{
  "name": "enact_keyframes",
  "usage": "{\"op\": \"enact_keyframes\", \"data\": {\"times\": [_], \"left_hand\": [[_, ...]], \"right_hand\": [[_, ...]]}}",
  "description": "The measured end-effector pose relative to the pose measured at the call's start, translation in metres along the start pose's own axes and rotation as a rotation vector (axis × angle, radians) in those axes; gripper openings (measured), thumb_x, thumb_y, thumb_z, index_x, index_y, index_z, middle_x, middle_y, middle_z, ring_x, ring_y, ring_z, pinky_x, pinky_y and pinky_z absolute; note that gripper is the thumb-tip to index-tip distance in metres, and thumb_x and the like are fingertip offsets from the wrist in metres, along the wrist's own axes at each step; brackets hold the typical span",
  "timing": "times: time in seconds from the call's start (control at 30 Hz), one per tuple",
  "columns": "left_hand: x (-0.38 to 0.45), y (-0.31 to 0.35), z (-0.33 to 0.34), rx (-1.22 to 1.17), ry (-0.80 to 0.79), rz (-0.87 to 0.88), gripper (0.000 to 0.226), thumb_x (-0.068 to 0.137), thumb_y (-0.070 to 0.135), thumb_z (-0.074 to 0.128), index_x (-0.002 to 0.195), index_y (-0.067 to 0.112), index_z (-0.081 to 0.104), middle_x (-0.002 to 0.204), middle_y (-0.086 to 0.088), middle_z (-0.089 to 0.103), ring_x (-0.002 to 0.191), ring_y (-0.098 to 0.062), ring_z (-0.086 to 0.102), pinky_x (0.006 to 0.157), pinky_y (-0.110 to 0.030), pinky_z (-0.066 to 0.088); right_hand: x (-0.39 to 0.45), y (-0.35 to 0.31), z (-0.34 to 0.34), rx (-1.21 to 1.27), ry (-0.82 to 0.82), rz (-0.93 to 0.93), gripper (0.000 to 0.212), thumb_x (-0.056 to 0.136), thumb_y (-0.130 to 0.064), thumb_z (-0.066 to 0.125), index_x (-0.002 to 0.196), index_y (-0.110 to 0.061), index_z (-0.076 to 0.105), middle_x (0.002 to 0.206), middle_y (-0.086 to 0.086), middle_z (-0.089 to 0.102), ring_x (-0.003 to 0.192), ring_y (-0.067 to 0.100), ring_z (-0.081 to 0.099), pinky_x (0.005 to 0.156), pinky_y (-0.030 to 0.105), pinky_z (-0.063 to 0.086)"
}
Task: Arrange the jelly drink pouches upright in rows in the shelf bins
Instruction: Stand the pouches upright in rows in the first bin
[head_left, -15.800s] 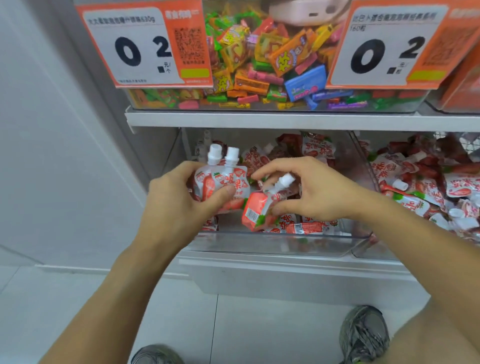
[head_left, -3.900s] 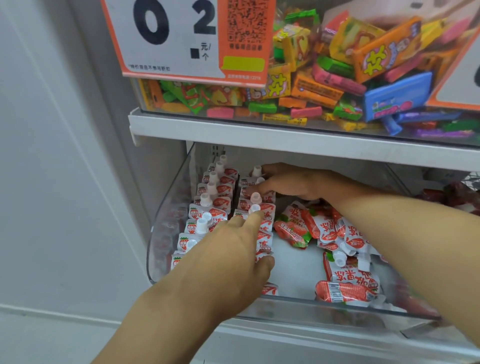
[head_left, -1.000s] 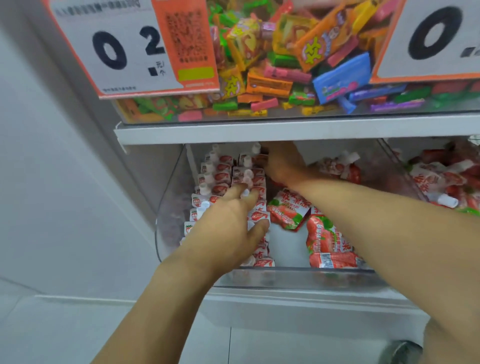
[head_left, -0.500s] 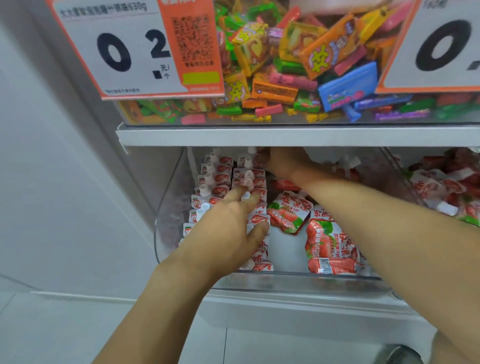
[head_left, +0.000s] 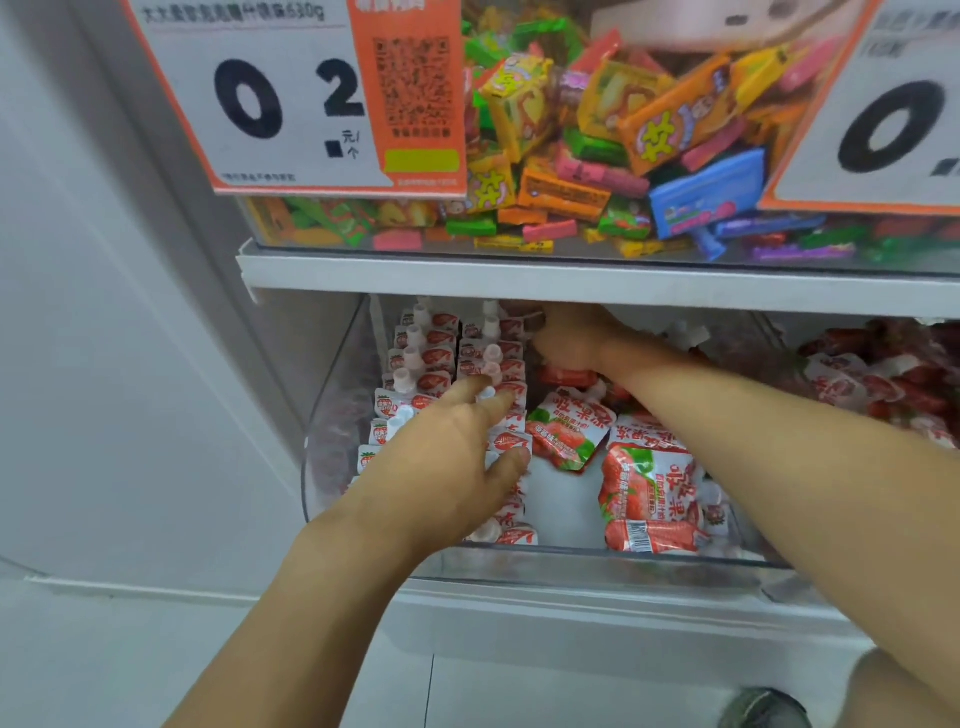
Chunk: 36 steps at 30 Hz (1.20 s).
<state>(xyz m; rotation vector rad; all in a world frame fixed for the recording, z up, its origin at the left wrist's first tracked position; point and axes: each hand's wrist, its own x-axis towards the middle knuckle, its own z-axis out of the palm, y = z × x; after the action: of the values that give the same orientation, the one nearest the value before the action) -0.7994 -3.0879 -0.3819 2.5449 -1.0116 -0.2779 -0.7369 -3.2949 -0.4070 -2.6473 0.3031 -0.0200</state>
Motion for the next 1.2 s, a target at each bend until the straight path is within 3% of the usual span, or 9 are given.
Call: {"op": "enact_keyframes", "data": {"times": [0.13,0.27,0.37,0.5,0.63,0.83,0.9,1.07,1.2], "left_hand": [[-0.001,-0.002,-0.004,0.015,-0.016,-0.007,0.062,0.093,0.048,0.052,0.148,0.030,0.031,0.158,0.005,0.023,0.141,-0.016,0.029,0.111,-0.028,0.029],[-0.002,0.010,-0.007,0.060,0.190,0.005,0.048,0.090,0.040,0.059,0.134,0.023,0.052,0.130,-0.003,0.049,0.120,-0.020,0.047,0.099,-0.032,0.041],[-0.005,0.034,-0.006,-0.043,0.310,0.146,0.030,0.085,0.035,0.067,0.113,0.024,0.065,0.106,0.006,0.060,0.099,-0.010,0.055,0.088,-0.025,0.046],[-0.021,0.060,0.013,-0.164,0.071,0.204,0.023,0.081,0.039,0.071,0.101,0.029,0.069,0.091,0.015,0.061,0.083,-0.001,0.054,0.074,-0.021,0.045],[-0.016,0.063,0.023,-0.162,-0.104,0.141,0.029,0.079,0.045,0.072,0.103,0.030,0.067,0.086,0.022,0.059,0.082,0.002,0.057,0.077,-0.024,0.051],[0.003,0.061,0.025,-0.325,-0.236,0.022,0.034,0.079,0.048,0.071,0.103,0.025,0.067,0.082,0.007,0.068,0.072,-0.005,0.064,0.071,-0.023,0.054],[0.006,0.061,0.027,-0.296,-0.268,0.014,0.032,0.077,0.042,0.075,0.102,0.024,0.068,0.081,0.007,0.068,0.067,-0.006,0.062,0.068,-0.022,0.054],[0.013,0.063,0.027,-0.217,-0.259,-0.007,0.031,0.067,0.042,0.083,0.084,0.019,0.071,0.071,0.007,0.064,0.059,-0.004,0.056,0.052,-0.009,0.042],[0.019,0.072,0.030,0.013,-0.242,0.004,0.044,0.068,0.052,0.078,0.077,0.009,0.072,0.079,-0.008,0.071,0.074,-0.021,0.065,0.067,-0.031,0.055]], "right_hand": [[-0.055,-0.006,-0.022,-0.057,0.082,-0.043,0.031,0.094,-0.022,0.060,0.125,-0.021,0.059,0.124,0.002,0.062,0.110,0.021,0.060,0.087,0.022,0.042],[-0.141,0.005,-0.058,-0.191,-0.101,-0.105,0.030,0.084,-0.043,0.072,0.110,-0.028,0.068,0.101,-0.012,0.069,0.090,0.003,0.063,0.077,0.018,0.047],[-0.176,0.016,-0.063,-0.285,-0.173,-0.114,0.059,0.074,-0.063,0.071,0.125,-0.034,0.060,0.116,-0.012,0.061,0.107,0.007,0.057,0.093,0.029,0.048],[-0.183,0.022,-0.045,-0.348,-0.301,-0.073,0.074,0.081,-0.062,0.065,0.144,-0.036,0.037,0.132,-0.003,0.044,0.124,0.018,0.040,0.104,0.038,0.041],[-0.170,0.020,-0.042,-0.317,-0.278,-0.034,0.066,0.084,-0.052,0.068,0.139,-0.024,0.043,0.120,0.004,0.046,0.114,0.021,0.039,0.094,0.037,0.043],[-0.168,0.022,-0.053,-0.292,-0.354,0.125,0.063,0.074,-0.065,0.069,0.112,-0.020,0.046,0.104,0.000,0.047,0.090,0.019,0.046,0.070,0.033,0.044],[-0.171,0.018,-0.055,-0.284,-0.301,0.121,0.055,0.076,-0.057,0.074,0.102,-0.018,0.045,0.092,0.001,0.049,0.075,0.016,0.047,0.059,0.031,0.039],[-0.189,0.009,-0.067,-0.236,-0.040,0.031,0.037,0.089,-0.040,0.068,0.109,-0.020,0.044,0.087,0.002,0.054,0.073,0.020,0.054,0.061,0.035,0.043],[-0.207,0.020,-0.078,-0.046,0.258,-0.072,0.039,0.093,-0.039,0.062,0.125,-0.025,0.047,0.074,-0.014,0.051,0.074,0.011,0.053,0.067,0.032,0.041]]}}
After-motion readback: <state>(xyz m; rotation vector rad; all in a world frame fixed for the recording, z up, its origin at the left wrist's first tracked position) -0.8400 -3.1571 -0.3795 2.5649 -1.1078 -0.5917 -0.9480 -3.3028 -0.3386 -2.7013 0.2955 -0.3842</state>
